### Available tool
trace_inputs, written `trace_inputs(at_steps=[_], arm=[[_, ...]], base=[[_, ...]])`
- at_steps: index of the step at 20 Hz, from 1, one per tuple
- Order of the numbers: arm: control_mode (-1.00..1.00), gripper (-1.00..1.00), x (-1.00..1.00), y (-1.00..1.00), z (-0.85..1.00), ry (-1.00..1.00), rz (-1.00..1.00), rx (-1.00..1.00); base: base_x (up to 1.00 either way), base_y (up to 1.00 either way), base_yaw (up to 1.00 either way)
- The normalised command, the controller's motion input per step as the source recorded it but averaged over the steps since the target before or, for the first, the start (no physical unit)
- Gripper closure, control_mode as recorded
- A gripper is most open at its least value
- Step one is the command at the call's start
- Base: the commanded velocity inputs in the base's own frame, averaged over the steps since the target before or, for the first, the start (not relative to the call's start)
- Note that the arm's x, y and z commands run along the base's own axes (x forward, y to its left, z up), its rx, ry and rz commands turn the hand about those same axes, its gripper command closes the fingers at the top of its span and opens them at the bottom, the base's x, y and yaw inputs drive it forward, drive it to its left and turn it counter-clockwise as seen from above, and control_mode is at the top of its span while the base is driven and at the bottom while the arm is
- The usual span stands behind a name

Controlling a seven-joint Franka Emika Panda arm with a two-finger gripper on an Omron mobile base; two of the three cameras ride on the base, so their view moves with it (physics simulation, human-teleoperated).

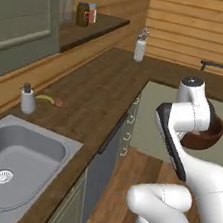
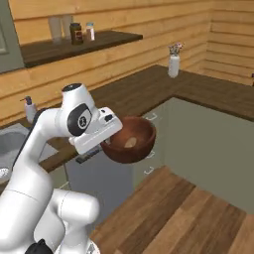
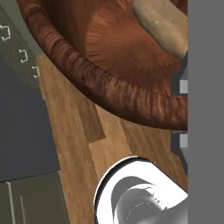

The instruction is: Pick the sweet potato from the sink and place it in the bowl. Then pick the bowl and place it in the microwave. Then close the microwave door and press the start button.

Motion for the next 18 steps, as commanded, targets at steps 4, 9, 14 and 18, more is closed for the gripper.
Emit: trace_inputs(at_steps=[4,9,14,18], arm=[[1.0,1.0,0.0,0.0,0.0,0.0,0.0,0.0],[1.0,1.0,0.0,0.0,0.0,0.0,0.0,0.0],[1.0,1.0,0.0,0.0,0.0,0.0,0.0,0.0],[1.0,1.0,0.0,0.0,0.0,0.0,0.0,0.0]], base=[[0.35,-0.82,-0.66],[0.52,-0.88,-0.61],[0.48,-0.72,-0.64],[0.44,-0.59,-0.67]])
